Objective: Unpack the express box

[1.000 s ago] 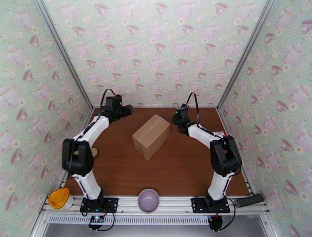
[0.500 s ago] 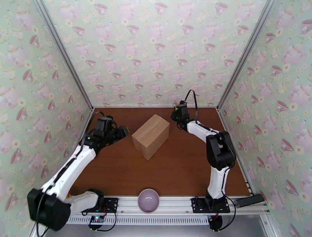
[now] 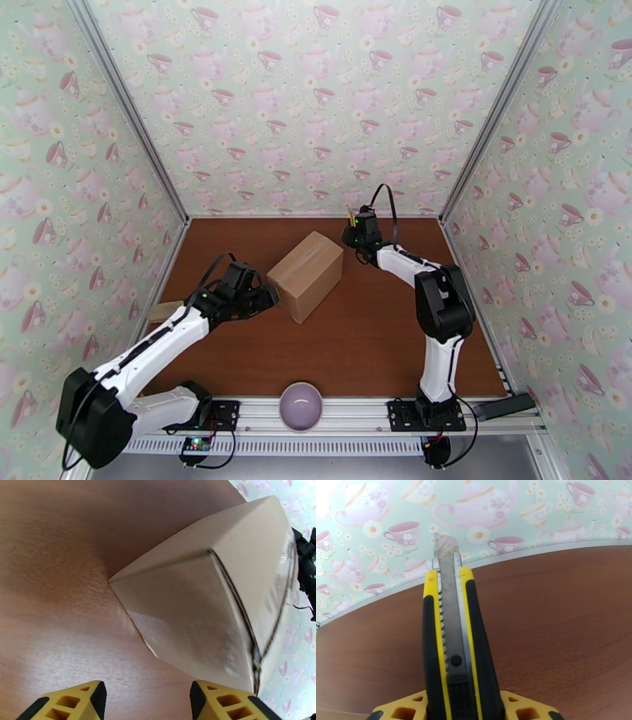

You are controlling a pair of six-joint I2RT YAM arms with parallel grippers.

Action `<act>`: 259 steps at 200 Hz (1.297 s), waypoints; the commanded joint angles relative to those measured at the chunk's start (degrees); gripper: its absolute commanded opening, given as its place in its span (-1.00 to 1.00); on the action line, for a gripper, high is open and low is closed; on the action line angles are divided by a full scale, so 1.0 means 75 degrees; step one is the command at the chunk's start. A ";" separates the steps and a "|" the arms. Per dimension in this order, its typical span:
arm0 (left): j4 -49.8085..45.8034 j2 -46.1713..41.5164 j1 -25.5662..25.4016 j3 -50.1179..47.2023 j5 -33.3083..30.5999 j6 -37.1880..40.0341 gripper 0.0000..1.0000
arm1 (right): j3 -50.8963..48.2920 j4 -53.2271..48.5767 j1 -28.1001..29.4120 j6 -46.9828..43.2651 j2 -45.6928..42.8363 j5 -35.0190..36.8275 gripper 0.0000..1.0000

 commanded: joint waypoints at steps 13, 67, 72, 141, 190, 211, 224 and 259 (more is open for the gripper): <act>0.0490 0.0327 -0.0002 0.0135 -0.0342 -0.0068 0.25 | -0.0341 0.0271 0.0220 -0.0150 -0.0562 -0.0002 -1.00; 0.0733 0.0988 0.0065 0.0417 -0.0658 0.0055 0.25 | -0.0911 0.0372 0.0510 0.0040 -0.0918 0.0273 -1.00; 0.0728 0.1058 0.0064 0.0451 -0.0669 0.0072 0.25 | -0.0969 0.0371 0.0539 0.0053 -0.0972 0.0307 -1.00; 0.0739 0.1765 0.0380 0.0753 -0.1054 0.0304 0.24 | -0.2174 0.0465 0.0970 0.0470 -0.1908 0.0800 -1.00; 0.0482 0.2055 0.0829 0.1259 -0.1628 0.0879 0.24 | -0.3108 0.0376 0.1905 0.1216 -0.2410 0.1621 -1.00; 0.0476 0.2165 0.1034 0.1451 -0.1723 0.1125 0.24 | -0.3306 0.0161 0.2346 0.1674 -0.2531 0.1950 -1.00; 0.0495 0.2254 0.1151 0.1547 -0.1793 0.1248 0.24 | -0.3380 -0.0050 0.2600 0.1981 -0.2604 0.2242 -1.00; 0.0593 0.2435 0.1461 0.1626 -0.1966 0.1453 0.24 | -0.3460 -0.0765 0.3023 0.2815 -0.2819 0.2539 -1.00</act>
